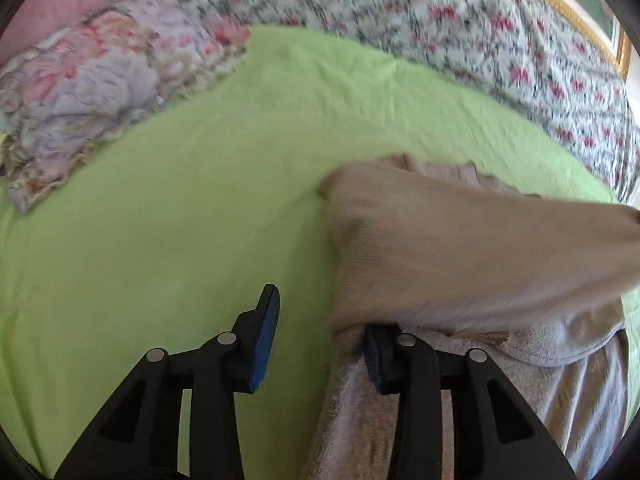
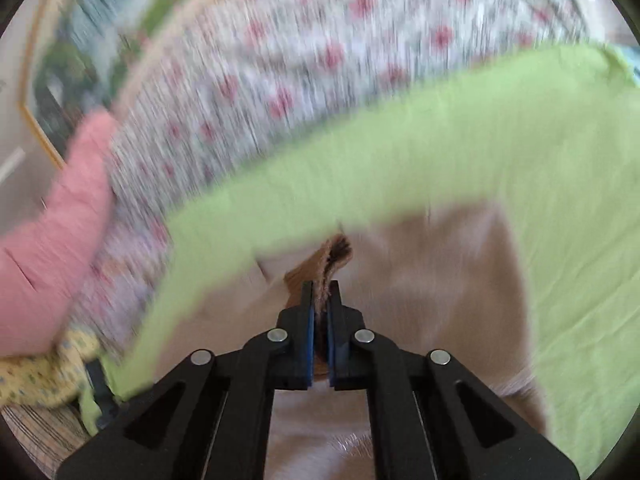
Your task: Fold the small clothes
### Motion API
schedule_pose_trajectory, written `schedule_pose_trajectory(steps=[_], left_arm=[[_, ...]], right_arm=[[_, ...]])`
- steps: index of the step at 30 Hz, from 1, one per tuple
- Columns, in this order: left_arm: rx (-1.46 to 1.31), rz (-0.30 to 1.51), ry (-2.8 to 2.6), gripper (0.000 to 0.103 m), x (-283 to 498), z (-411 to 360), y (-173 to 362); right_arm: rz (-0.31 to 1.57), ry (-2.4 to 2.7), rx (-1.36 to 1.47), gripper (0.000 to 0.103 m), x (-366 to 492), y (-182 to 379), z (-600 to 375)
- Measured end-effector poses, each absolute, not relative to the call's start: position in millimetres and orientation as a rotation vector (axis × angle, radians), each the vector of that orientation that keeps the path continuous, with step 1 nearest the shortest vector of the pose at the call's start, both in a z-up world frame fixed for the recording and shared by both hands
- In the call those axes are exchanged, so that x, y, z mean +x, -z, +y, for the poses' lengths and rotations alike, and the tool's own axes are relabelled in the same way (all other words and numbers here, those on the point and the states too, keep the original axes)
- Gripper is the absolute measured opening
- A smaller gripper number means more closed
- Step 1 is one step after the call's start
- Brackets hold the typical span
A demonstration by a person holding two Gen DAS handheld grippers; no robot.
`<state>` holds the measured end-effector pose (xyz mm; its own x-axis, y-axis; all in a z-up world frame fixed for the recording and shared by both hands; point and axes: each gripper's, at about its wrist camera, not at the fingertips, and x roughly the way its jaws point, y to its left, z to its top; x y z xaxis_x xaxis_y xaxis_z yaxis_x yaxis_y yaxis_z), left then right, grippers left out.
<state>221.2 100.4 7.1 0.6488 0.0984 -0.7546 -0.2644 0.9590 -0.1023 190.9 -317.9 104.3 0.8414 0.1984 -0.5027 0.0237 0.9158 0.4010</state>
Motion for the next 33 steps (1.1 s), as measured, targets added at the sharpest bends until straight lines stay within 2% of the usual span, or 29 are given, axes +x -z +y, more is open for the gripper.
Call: schedule_pose_trajectory(steps=[4, 9, 12, 16, 19, 22, 24, 26, 33], left_arm=[[-0.105, 0.861, -0.236, 0.046, 211, 81, 6], [-0.19, 0.848, -0.206, 0.046, 200, 97, 2], [-0.209, 0.814, -0.202, 0.046, 196, 98, -5], [-0.203, 0.801, -0.184, 0.046, 196, 91, -6], [-0.261, 0.904, -0.094, 0.045, 204, 96, 7], [-0.376, 0.912, 0.073, 0.044, 200, 114, 1], [-0.435, 0.897, 0.188, 0.048, 201, 127, -9], [-0.485, 0.904, 0.24, 0.065, 212, 138, -13], [-0.638, 1.04, 0.262, 0.067, 306, 163, 24]], right_arm=[[0.629, -0.023, 0.383, 0.005, 194, -83, -337], [0.786, 0.041, 0.394, 0.005, 196, -19, -350], [0.78, 0.036, 0.405, 0.005, 191, -17, -353], [0.632, 0.002, 0.392, 0.005, 171, -44, -349], [0.707, 0.044, 0.354, 0.005, 177, -35, -348], [0.774, 0.055, 0.383, 0.005, 179, -17, -357], [0.779, 0.05, 0.396, 0.005, 177, -12, -360], [0.777, 0.046, 0.394, 0.005, 177, -12, -359], [0.782, 0.047, 0.382, 0.005, 177, -13, -354]])
